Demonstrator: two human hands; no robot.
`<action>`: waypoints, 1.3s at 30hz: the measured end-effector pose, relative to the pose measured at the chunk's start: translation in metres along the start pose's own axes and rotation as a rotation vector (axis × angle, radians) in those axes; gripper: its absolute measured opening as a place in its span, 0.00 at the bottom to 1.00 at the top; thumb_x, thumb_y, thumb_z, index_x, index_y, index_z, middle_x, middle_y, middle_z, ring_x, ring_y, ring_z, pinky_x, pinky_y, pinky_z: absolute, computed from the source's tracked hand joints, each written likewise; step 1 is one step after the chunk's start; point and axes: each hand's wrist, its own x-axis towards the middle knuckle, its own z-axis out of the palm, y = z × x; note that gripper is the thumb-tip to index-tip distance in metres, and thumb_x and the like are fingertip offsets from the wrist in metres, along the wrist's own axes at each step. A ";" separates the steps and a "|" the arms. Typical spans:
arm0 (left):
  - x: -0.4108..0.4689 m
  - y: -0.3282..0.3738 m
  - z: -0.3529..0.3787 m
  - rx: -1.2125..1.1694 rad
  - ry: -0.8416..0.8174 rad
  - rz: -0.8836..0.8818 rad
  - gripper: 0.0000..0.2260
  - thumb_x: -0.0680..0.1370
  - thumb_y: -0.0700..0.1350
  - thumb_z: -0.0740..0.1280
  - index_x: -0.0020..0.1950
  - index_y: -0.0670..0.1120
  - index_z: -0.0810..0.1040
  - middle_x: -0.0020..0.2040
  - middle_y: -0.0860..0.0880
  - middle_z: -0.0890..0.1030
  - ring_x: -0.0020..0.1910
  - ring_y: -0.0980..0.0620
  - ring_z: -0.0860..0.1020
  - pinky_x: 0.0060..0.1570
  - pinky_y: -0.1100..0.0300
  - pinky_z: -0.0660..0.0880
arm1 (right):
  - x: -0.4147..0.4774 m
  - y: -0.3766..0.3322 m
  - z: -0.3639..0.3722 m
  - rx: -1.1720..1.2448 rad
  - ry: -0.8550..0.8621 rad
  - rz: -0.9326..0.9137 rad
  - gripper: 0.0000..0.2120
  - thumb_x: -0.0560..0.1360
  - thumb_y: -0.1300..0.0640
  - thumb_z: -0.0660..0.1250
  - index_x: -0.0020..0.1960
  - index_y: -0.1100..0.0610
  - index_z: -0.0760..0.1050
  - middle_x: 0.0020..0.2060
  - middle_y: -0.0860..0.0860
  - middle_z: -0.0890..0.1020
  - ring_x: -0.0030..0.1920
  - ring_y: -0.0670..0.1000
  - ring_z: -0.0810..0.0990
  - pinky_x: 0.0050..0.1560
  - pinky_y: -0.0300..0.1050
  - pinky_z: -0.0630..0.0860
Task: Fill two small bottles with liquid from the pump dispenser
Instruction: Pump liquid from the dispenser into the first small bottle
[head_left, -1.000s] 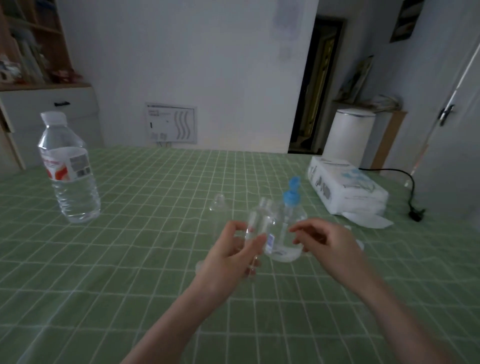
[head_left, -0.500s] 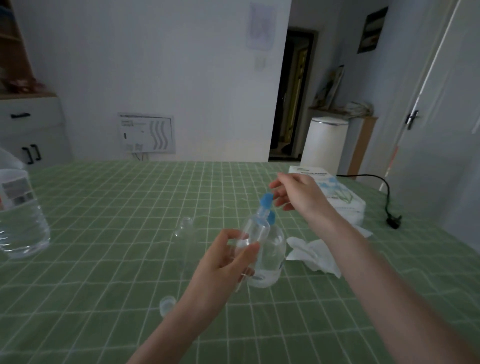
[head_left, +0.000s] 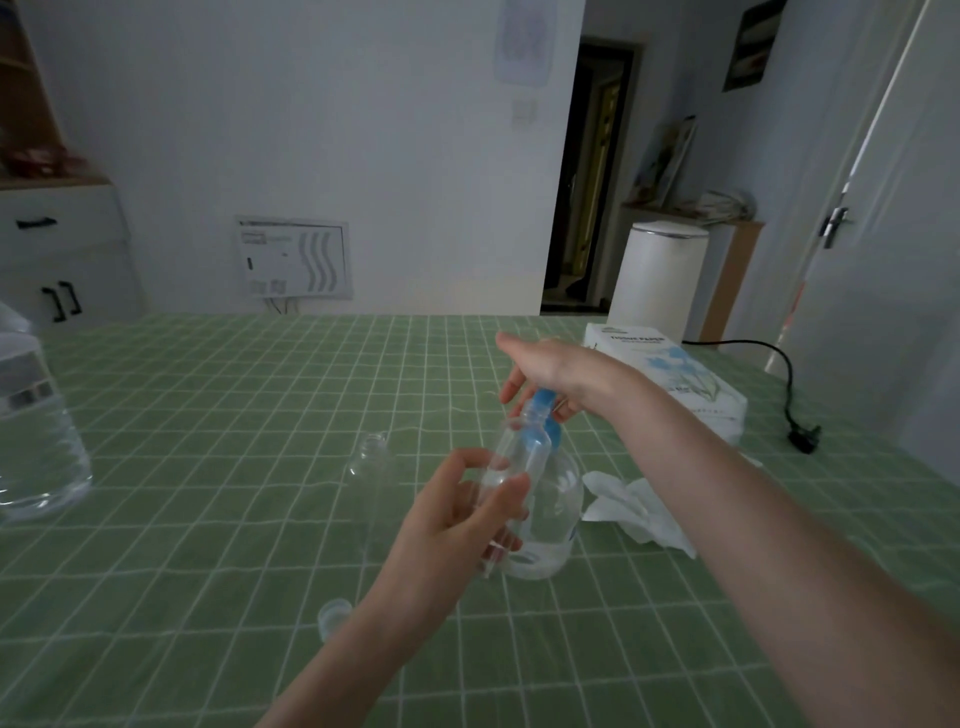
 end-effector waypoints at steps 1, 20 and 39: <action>0.000 -0.001 0.000 -0.011 0.005 0.008 0.19 0.65 0.58 0.66 0.50 0.48 0.75 0.35 0.51 0.82 0.31 0.55 0.78 0.28 0.67 0.72 | 0.000 0.000 0.001 -0.012 0.003 0.002 0.34 0.81 0.37 0.44 0.55 0.60 0.80 0.66 0.59 0.75 0.51 0.56 0.76 0.37 0.44 0.70; -0.003 -0.004 0.003 -0.073 0.016 0.039 0.19 0.65 0.55 0.66 0.52 0.46 0.75 0.35 0.51 0.82 0.29 0.54 0.77 0.28 0.68 0.72 | 0.004 0.007 0.009 -0.039 0.005 -0.023 0.22 0.82 0.52 0.49 0.61 0.63 0.77 0.60 0.58 0.78 0.57 0.57 0.77 0.43 0.45 0.73; -0.001 -0.006 0.004 -0.091 0.011 0.054 0.20 0.64 0.58 0.67 0.49 0.47 0.75 0.34 0.51 0.81 0.28 0.56 0.77 0.27 0.68 0.71 | 0.006 -0.004 -0.005 -0.007 0.003 -0.077 0.33 0.80 0.35 0.45 0.56 0.59 0.78 0.53 0.57 0.82 0.59 0.58 0.78 0.52 0.50 0.71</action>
